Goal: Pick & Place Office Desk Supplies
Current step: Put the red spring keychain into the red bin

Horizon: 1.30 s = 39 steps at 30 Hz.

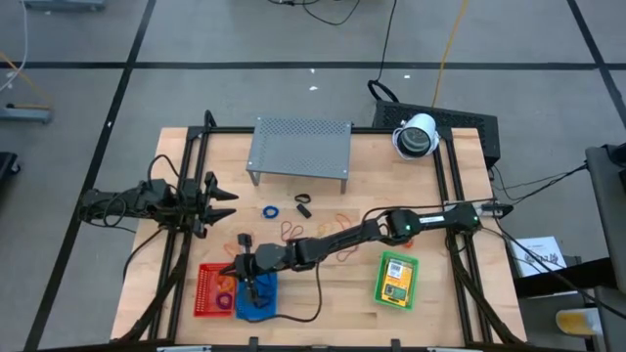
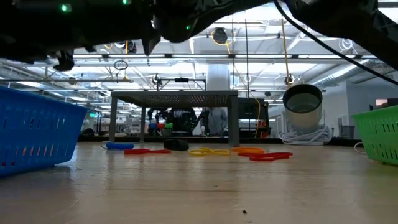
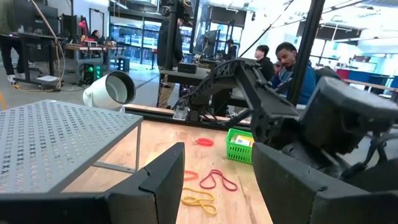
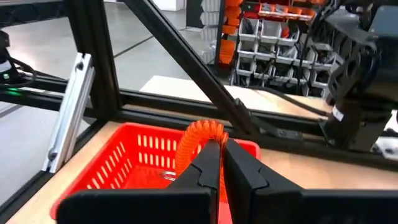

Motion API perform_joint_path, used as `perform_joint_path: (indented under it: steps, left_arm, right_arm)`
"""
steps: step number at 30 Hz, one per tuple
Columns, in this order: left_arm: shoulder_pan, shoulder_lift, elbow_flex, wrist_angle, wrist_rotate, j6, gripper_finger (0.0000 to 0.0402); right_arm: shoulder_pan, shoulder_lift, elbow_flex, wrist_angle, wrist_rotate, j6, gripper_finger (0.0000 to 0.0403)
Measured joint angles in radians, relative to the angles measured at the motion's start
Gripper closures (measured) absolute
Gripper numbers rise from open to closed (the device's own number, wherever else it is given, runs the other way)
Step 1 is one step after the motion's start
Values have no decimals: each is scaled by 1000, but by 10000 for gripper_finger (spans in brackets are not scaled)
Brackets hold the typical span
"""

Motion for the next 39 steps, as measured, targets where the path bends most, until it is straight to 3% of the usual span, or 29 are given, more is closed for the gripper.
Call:
perform_joint_path:
  steps: [12, 28, 34, 39]
  left_arm:
    - [0, 0, 0, 0, 0, 0, 204]
    - [0, 0, 0, 0, 0, 0, 204]
    - [0, 0, 0, 0, 0, 0, 204]
    - [0, 0, 0, 0, 0, 0, 204]
  right_arm:
    - [0, 55, 0, 2, -1, 18, 399]
    - [-1, 55, 0, -14, 5, 70, 287]
    - [6, 33, 0, -18, 7, 69, 272]
    - [16, -30, 0, -102, 92, 20, 273]
